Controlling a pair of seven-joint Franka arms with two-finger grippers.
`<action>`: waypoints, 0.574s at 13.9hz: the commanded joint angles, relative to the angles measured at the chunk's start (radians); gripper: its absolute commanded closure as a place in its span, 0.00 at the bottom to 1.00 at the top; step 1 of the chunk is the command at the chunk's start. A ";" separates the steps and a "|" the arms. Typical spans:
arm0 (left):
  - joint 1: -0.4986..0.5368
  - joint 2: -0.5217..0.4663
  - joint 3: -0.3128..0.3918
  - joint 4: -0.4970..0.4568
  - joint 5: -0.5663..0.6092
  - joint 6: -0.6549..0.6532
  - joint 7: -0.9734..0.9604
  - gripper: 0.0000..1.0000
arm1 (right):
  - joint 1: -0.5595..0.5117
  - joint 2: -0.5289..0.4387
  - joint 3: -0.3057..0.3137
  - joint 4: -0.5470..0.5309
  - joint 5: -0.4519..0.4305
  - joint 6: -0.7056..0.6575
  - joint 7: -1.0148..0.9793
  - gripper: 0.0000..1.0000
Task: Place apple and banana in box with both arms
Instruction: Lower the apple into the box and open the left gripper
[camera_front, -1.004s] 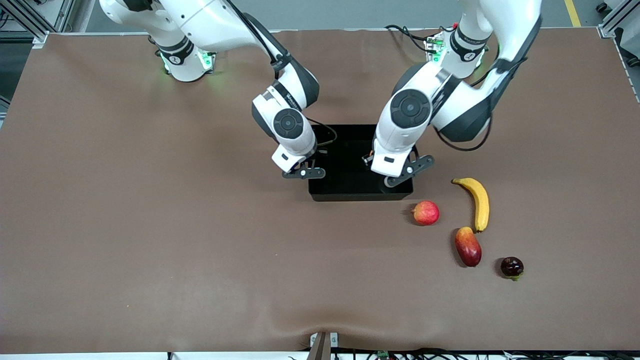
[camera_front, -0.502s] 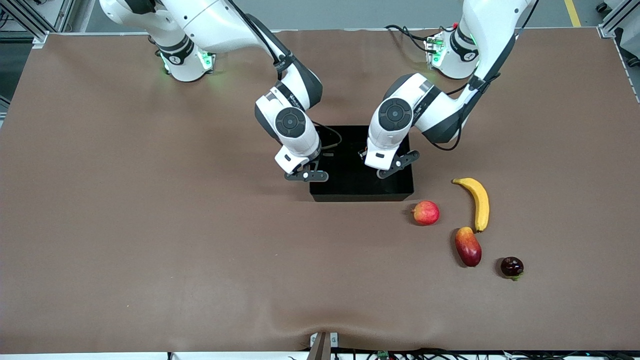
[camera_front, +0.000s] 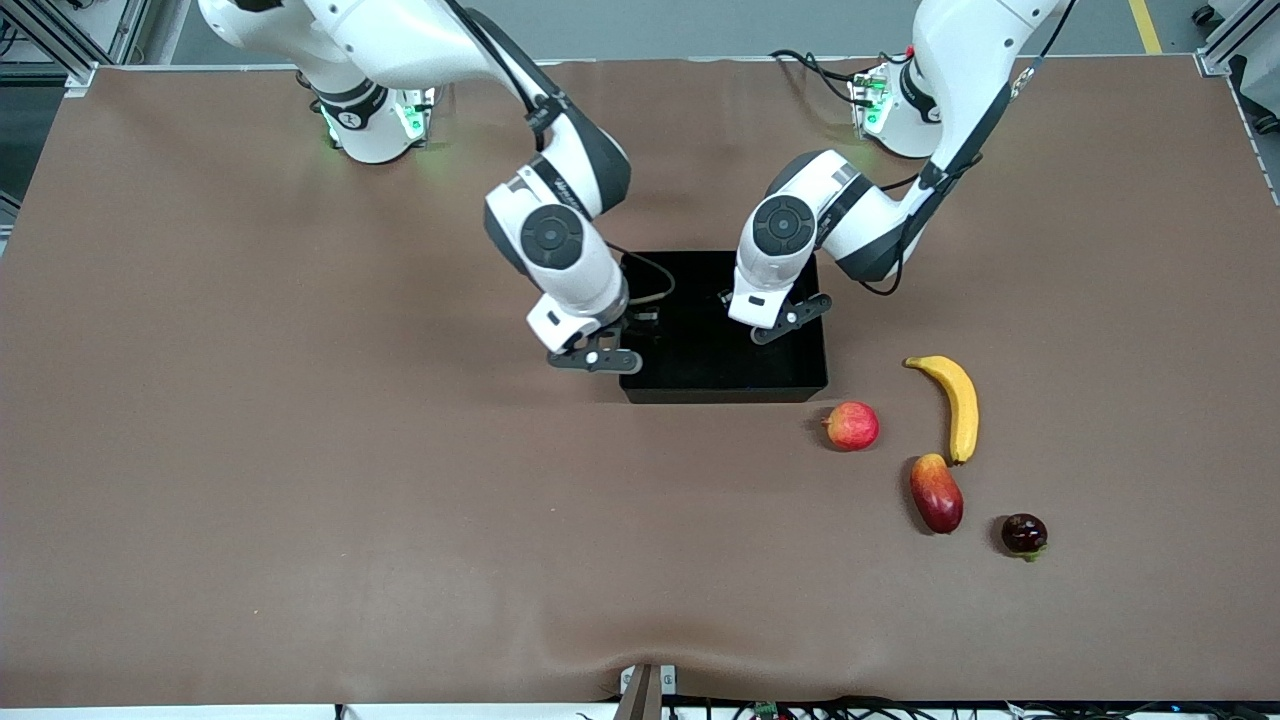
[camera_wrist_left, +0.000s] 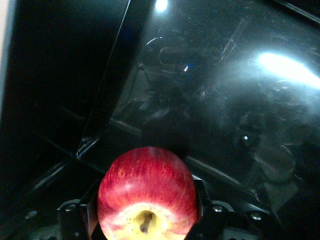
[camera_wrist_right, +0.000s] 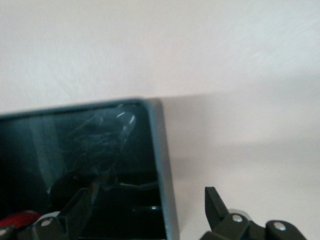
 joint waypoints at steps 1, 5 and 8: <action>0.007 0.023 -0.001 -0.006 0.037 0.050 -0.054 1.00 | -0.076 -0.061 0.011 -0.022 0.003 -0.086 -0.092 0.00; 0.007 0.022 0.001 0.003 0.039 0.048 -0.055 0.00 | -0.208 -0.129 0.008 -0.091 -0.012 -0.155 -0.326 0.00; 0.033 -0.033 -0.001 0.079 0.039 -0.022 -0.055 0.00 | -0.361 -0.240 0.008 -0.180 -0.014 -0.278 -0.555 0.00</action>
